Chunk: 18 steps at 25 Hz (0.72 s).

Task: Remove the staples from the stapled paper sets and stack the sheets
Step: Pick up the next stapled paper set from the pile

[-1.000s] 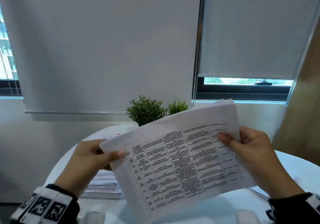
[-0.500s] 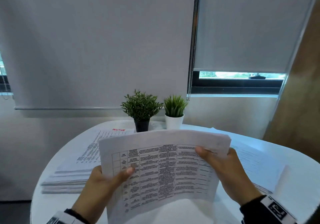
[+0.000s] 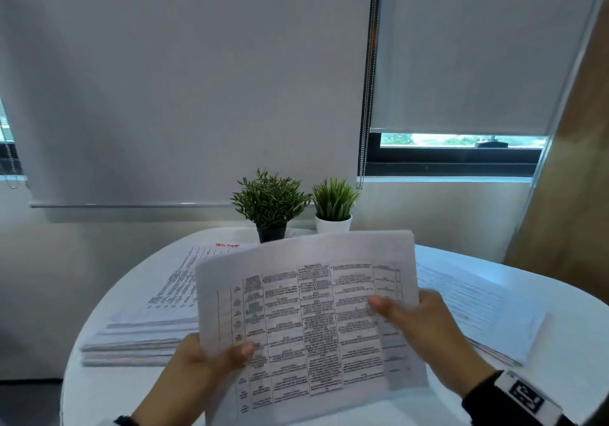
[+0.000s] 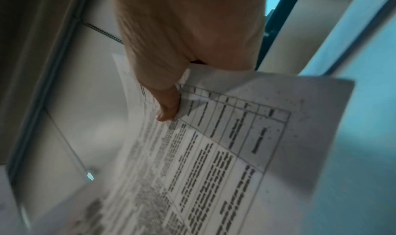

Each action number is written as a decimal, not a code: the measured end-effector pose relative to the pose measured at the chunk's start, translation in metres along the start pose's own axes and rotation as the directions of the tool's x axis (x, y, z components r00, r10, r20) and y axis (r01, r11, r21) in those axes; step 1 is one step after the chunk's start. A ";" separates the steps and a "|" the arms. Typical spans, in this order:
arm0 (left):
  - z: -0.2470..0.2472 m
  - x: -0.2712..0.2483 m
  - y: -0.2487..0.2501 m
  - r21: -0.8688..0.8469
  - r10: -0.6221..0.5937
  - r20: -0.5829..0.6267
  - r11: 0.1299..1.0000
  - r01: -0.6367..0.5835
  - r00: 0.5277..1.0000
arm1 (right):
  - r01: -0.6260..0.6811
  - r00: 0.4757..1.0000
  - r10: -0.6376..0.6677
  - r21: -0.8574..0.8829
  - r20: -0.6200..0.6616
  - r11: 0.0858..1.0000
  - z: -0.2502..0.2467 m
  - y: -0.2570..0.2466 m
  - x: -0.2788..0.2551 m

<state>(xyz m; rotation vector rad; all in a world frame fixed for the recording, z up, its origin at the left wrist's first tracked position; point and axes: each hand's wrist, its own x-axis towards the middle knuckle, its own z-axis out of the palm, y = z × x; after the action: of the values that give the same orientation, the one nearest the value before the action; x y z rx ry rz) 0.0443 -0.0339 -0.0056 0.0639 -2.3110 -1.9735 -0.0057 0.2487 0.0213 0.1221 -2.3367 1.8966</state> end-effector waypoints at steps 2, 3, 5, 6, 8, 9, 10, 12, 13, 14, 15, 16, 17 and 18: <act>0.001 0.001 0.011 0.118 0.085 -0.192 0.991 -0.063 0.978 | 0.023 0.999 -0.020 -0.087 0.034 0.996 -0.005 -0.020 0.009; 0.002 0.002 0.019 0.220 0.167 -0.282 0.970 -0.105 0.945 | 0.049 0.997 -0.040 -0.135 0.065 0.990 -0.006 -0.033 0.014; 0.003 -0.001 0.044 0.449 0.397 -0.354 0.866 -0.218 0.847 | 0.102 0.987 -0.072 -0.210 0.145 0.972 -0.004 -0.057 0.018; 0.003 -0.003 0.055 0.558 0.512 -0.325 0.783 -0.276 0.795 | 0.134 0.975 -0.084 -0.242 0.207 0.961 -0.002 -0.068 0.019; 0.004 -0.007 0.081 0.711 0.635 -0.200 0.618 -0.335 0.746 | 0.241 0.927 -0.115 -0.331 0.358 0.913 0.003 -0.088 0.019; 0.003 -0.007 0.092 0.694 0.603 -0.148 0.628 -0.352 0.784 | 0.300 0.896 -0.127 -0.371 0.424 0.879 0.007 -0.096 0.018; 0.001 -0.008 0.101 0.601 0.520 -0.101 0.711 -0.365 0.848 | 0.351 0.867 -0.136 -0.393 0.479 0.850 0.012 -0.104 0.016; -0.006 -0.008 0.104 0.348 0.332 -0.002 0.885 -0.310 0.943 | 0.416 0.808 -0.137 -0.391 0.573 0.821 0.022 -0.114 0.013; -0.009 -0.010 0.101 0.273 0.269 0.055 0.922 -0.274 0.962 | 0.431 0.785 -0.123 -0.392 0.607 0.813 0.028 -0.118 0.013; -0.012 -0.012 0.095 0.236 0.215 0.079 0.945 -0.228 0.973 | 0.439 0.765 -0.102 -0.399 0.636 0.805 0.035 -0.120 0.011; -0.012 -0.016 0.088 0.211 0.169 0.063 0.961 -0.178 0.984 | 0.439 0.745 -0.072 -0.406 0.663 0.802 0.041 -0.121 0.011; -0.012 -0.020 0.081 0.180 0.139 0.030 0.973 -0.142 0.990 | 0.425 0.728 -0.041 -0.403 0.684 0.811 0.047 -0.120 0.012; -0.012 -0.023 0.073 0.151 0.119 -0.019 0.982 -0.115 0.993 | 0.418 0.720 -0.030 -0.399 0.694 0.817 0.053 -0.119 0.016; -0.014 -0.027 0.064 0.141 0.094 -0.076 0.987 -0.083 0.993 | 0.424 0.726 -0.050 -0.390 0.686 0.817 0.059 -0.116 0.024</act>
<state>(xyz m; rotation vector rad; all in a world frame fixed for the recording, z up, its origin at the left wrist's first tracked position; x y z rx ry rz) 0.0747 -0.0346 0.0587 0.0511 -2.3513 -1.7354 -0.0155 0.1677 0.1253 1.1496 -2.9711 1.1053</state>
